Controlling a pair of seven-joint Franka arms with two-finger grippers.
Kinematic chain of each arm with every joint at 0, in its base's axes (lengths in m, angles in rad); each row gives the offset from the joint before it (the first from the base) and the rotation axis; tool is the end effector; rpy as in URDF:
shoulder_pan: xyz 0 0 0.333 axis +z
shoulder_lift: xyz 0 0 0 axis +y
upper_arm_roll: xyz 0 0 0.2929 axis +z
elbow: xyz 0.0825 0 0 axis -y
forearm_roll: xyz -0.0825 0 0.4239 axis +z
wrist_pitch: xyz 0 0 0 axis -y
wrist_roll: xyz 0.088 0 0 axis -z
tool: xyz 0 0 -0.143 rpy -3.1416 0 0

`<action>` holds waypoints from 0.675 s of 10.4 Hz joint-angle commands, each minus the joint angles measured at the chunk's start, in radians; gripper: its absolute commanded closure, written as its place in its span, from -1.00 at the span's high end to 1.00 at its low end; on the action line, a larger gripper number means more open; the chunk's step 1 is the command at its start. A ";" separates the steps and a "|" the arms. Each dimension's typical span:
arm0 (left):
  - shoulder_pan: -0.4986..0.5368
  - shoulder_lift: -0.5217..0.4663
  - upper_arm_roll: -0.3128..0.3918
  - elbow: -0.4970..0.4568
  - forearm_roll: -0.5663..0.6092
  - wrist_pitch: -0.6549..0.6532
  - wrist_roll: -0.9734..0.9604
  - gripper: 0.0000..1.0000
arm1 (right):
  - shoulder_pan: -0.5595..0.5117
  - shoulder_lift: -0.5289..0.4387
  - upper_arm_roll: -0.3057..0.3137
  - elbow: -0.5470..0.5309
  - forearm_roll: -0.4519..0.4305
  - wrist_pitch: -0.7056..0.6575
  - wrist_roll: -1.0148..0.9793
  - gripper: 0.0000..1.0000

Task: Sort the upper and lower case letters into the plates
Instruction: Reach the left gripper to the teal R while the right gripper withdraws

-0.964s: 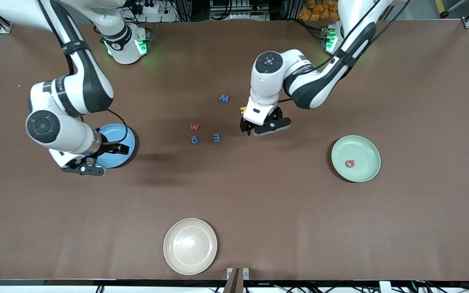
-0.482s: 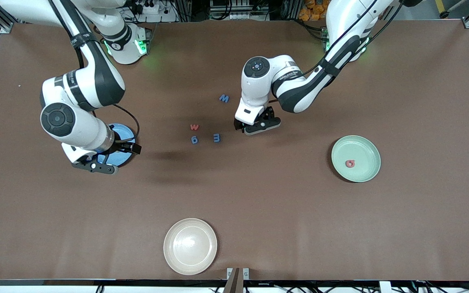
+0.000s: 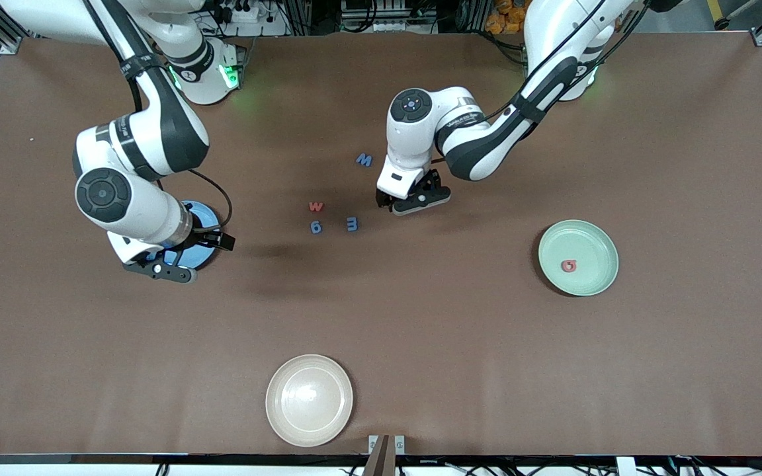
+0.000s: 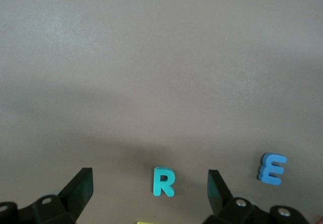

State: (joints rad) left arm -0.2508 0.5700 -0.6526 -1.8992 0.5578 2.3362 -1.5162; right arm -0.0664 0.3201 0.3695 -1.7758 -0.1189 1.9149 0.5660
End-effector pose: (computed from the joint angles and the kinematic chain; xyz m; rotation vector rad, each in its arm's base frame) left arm 0.4174 -0.4978 0.1705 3.0996 0.4727 0.1145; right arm 0.6171 0.1723 0.2999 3.0543 -0.3403 -0.2239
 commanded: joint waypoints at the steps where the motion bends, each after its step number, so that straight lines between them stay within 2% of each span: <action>1: -0.028 0.046 0.005 0.031 0.062 -0.011 -0.036 1.00 | -0.003 -0.001 0.009 0.071 0.075 -0.079 0.018 1.00; 3: -0.042 0.083 0.005 0.057 0.076 -0.011 -0.038 1.00 | 0.048 0.028 0.009 0.068 0.096 -0.048 0.044 1.00; 5: -0.079 0.123 0.014 0.075 0.079 -0.003 -0.038 1.00 | 0.071 0.057 0.009 0.068 0.096 -0.034 0.167 1.00; 7: -0.123 0.137 0.057 0.080 0.080 0.002 -0.038 1.00 | 0.088 0.076 0.011 0.068 0.099 -0.020 0.172 1.00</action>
State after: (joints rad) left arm -0.3315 0.6836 -0.6313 -1.8492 0.6003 2.3371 -1.5179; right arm 0.0179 0.3765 0.3751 -1.7219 -0.0354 1.8910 0.7159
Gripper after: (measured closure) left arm 0.000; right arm 0.000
